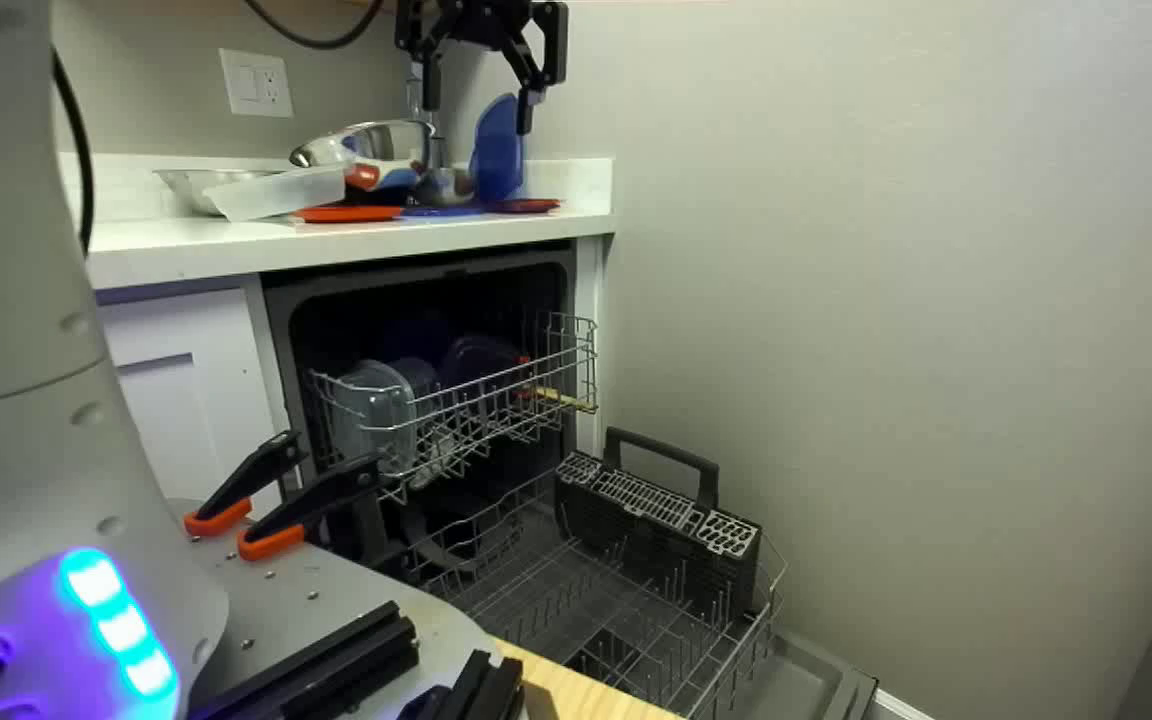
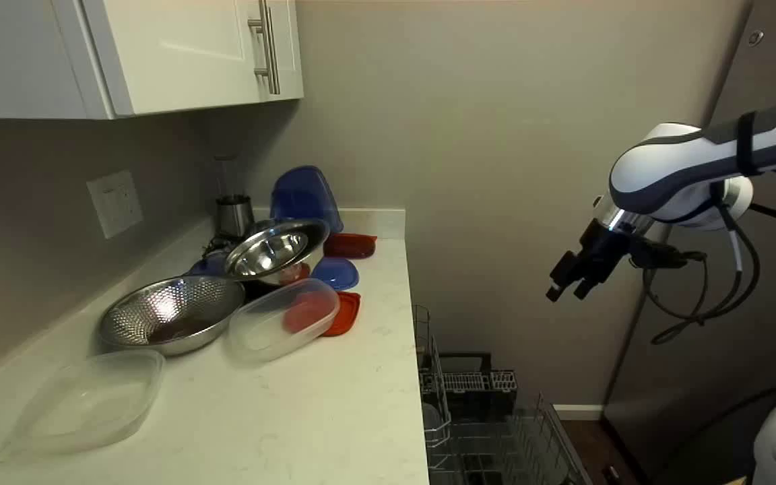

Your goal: Pull out the dishwasher rack

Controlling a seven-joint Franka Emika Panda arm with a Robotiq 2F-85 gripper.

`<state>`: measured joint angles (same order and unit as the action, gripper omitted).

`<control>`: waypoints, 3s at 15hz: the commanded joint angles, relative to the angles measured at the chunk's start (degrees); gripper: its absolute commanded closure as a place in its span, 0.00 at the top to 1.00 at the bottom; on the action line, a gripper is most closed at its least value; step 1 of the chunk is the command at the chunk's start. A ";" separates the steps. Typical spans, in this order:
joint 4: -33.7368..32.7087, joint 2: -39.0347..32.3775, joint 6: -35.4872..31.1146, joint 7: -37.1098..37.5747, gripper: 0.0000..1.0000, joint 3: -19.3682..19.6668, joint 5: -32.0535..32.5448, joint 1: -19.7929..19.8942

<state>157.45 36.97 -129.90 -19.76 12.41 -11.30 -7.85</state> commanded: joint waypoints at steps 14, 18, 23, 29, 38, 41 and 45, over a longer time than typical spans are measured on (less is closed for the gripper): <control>-14.11 -14.17 -1.25 2.16 1.00 -5.82 4.62 2.47; -20.15 -24.48 -8.00 2.82 1.00 -6.52 3.14 2.35; -24.10 -37.86 -20.46 7.75 1.00 -8.29 3.13 3.58; -30.94 -51.89 -23.68 16.76 1.00 -11.30 1.89 4.78; -37.96 -62.12 -22.67 16.91 1.00 -15.85 1.35 6.24; -38.81 -63.29 -22.70 16.89 1.00 -16.14 1.43 6.30; -38.83 -63.24 -22.70 16.89 1.00 -16.14 1.43 6.33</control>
<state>118.66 -26.27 -152.64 -3.48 -2.88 -10.70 -2.36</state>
